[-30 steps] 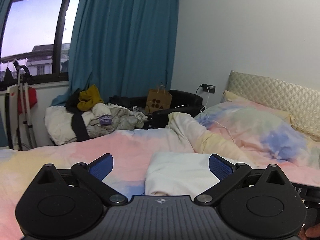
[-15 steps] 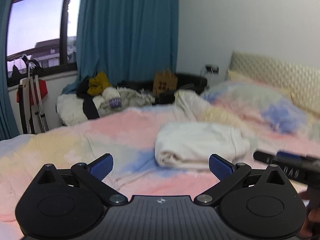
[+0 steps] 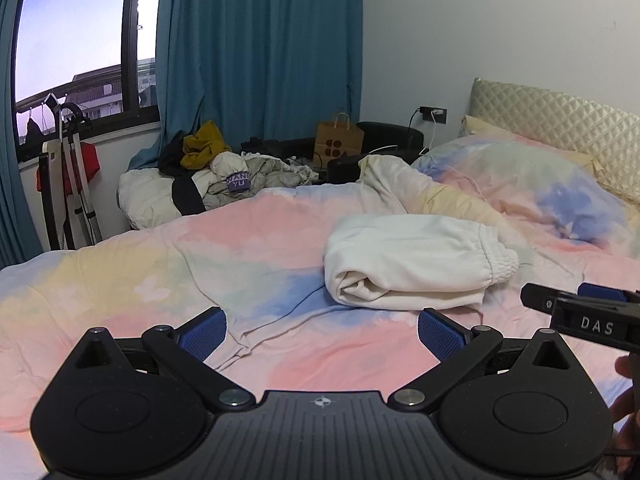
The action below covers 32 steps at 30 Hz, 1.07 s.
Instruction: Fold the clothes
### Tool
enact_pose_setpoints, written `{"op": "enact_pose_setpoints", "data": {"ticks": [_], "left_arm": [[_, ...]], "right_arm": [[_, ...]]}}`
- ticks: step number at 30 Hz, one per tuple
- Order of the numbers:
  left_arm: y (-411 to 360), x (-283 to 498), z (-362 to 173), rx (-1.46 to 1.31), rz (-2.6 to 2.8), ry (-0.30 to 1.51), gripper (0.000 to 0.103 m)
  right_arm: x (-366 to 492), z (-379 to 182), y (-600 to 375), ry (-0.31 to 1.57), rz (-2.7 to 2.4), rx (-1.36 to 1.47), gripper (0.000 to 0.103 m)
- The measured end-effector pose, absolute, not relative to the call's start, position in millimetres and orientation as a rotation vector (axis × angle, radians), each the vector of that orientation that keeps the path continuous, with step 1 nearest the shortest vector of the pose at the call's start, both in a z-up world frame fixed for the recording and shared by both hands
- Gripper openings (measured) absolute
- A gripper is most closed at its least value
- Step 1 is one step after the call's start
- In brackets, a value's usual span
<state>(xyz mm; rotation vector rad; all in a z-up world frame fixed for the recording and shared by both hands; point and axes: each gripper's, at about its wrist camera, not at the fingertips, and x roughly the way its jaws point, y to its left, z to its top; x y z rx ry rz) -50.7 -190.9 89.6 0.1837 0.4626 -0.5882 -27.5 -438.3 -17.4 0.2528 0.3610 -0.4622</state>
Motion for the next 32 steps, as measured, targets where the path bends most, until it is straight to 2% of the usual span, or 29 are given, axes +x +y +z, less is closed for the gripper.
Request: {"op": "enact_pose_setpoints", "data": {"ticks": [32], "left_arm": [[-173.1,-76.6,106.0,0.187,-0.535,0.411,0.103]], "right_arm": [[-28.2,-17.2,-425.2,0.36,-0.519,0.22,0.086]]}}
